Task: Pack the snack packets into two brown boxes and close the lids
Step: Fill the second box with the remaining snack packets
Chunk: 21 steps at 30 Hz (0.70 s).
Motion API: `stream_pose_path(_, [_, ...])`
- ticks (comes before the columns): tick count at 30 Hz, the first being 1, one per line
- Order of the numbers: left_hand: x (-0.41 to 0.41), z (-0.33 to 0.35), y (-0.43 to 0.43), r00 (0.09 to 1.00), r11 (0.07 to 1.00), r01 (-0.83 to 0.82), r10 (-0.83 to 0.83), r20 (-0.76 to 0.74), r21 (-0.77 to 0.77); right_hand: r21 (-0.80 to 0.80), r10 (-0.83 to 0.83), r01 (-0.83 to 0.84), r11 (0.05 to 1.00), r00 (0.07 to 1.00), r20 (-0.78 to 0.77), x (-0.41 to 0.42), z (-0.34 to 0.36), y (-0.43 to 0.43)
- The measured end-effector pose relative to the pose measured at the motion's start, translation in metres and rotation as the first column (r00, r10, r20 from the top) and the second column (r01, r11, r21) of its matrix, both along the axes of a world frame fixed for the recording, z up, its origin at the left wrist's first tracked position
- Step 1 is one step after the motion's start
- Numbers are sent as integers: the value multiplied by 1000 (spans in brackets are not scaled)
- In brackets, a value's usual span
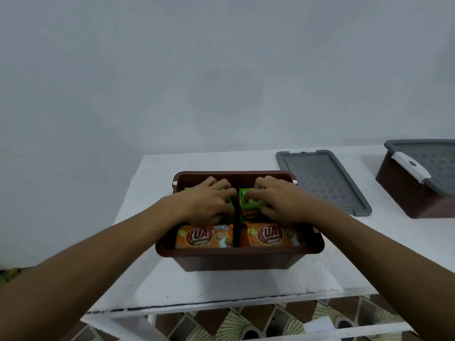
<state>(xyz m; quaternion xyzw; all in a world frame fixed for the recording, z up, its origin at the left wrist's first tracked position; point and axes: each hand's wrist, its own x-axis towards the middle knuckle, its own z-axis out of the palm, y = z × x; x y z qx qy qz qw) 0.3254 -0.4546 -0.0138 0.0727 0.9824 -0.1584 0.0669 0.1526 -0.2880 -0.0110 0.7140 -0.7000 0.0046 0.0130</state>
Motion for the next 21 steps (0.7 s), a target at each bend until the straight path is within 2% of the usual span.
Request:
stream_pose_path(4, [-10, -4, -2, 997, 988, 52, -43, 64, -148, 42, -31, 28, 999, 998, 60, -4, -4, -2])
stream_pose_path(7, [-12, -6, -2, 996, 987, 60, -50, 69, -146, 33, -36, 36, 999, 999, 16, -6, -4, -1])
stream_pose_path(17, [3, 3, -22, 996, 993, 75, -78, 39, 92, 37, -68, 68, 997, 998, 12, -6, -1, 1])
stream_pose_path(21, [13, 4, -26, 999, 968, 31, -27, -21, 248, 33, 77, -76, 997, 996, -45, 0, 2, -10])
